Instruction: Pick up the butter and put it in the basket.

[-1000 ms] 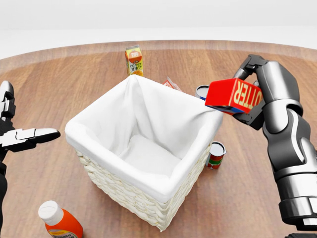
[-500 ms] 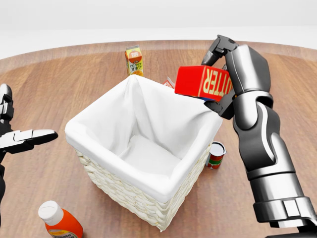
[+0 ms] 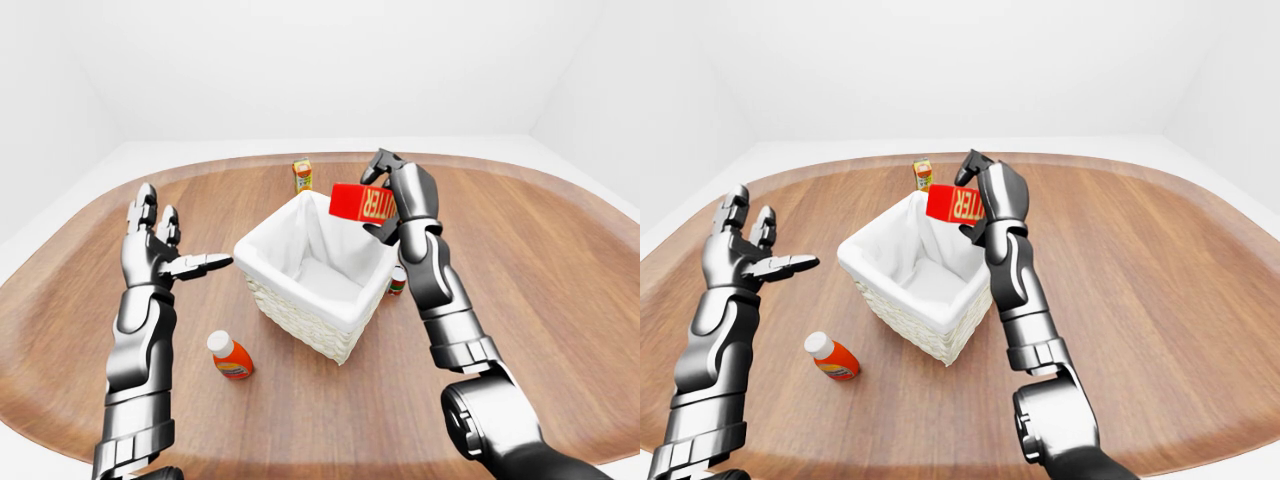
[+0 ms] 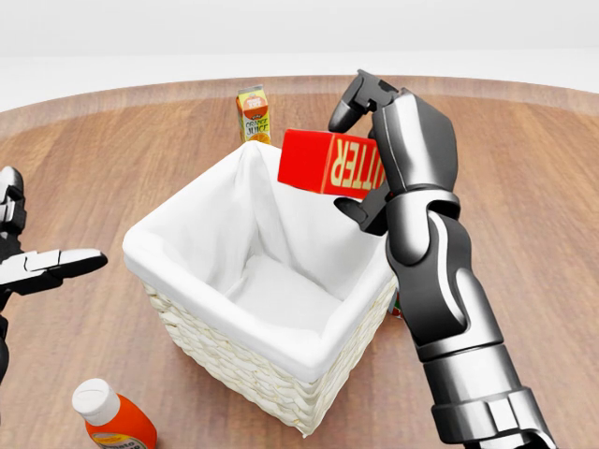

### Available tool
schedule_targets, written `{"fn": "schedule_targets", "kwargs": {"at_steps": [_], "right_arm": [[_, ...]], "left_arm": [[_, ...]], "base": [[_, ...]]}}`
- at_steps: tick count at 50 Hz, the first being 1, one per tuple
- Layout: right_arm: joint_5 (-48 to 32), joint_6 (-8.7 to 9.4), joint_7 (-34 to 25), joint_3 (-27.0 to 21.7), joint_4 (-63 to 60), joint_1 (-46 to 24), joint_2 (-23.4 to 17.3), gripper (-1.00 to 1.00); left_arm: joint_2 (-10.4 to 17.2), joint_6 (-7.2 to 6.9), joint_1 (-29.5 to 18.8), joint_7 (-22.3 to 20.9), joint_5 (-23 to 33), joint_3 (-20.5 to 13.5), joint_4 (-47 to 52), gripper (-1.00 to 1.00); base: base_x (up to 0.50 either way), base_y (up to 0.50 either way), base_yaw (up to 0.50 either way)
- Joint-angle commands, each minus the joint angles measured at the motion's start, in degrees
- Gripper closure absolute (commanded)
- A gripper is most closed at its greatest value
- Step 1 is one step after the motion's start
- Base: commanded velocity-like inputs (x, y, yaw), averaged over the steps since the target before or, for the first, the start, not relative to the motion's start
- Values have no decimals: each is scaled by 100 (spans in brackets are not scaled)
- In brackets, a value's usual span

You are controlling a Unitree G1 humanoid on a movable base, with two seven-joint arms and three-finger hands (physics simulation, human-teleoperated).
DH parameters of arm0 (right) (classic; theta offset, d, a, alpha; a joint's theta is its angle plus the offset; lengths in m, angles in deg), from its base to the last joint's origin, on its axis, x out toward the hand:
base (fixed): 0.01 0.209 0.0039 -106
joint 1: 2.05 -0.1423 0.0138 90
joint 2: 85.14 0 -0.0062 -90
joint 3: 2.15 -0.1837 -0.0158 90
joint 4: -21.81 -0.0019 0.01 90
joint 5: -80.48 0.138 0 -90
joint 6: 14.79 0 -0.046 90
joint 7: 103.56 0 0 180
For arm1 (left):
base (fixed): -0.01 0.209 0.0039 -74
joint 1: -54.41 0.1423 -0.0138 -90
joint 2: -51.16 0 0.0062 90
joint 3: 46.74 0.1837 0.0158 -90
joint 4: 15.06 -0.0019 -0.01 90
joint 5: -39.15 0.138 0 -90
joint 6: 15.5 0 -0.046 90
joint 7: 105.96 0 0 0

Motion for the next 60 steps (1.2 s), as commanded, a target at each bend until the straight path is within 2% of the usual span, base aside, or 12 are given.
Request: {"fn": "schedule_targets", "kwargs": {"at_steps": [1,8,15,31,49,60], "right_arm": [[489,0,837,3,522,-337,270,100],[1067,0,1322,-19,1112,-648,350,100],[1488,0,1486,29,1395,-782,448,100],[1761,0,1170,250,781,-407,812,100],[2356,0,1169,162,1451,-577,889,100],[3018,0,1143,44,2012,-812,863,100]], "left_arm": [[-12,0,73,-29,-22,-13,-57,-100],[-29,0,128,-33,-4,-21,-23,-100],[-22,0,119,-54,0,-20,-168,-100],[-32,0,144,-92,4,-8,-248,-100],[-44,0,144,-93,3,0,-282,-100],[-43,0,81,-93,15,27,-383,-100]], "base": [[0,0,0],[0,0,0],[0,0,0],[0,0,0],[0,0,0],[0,0,0]]}}
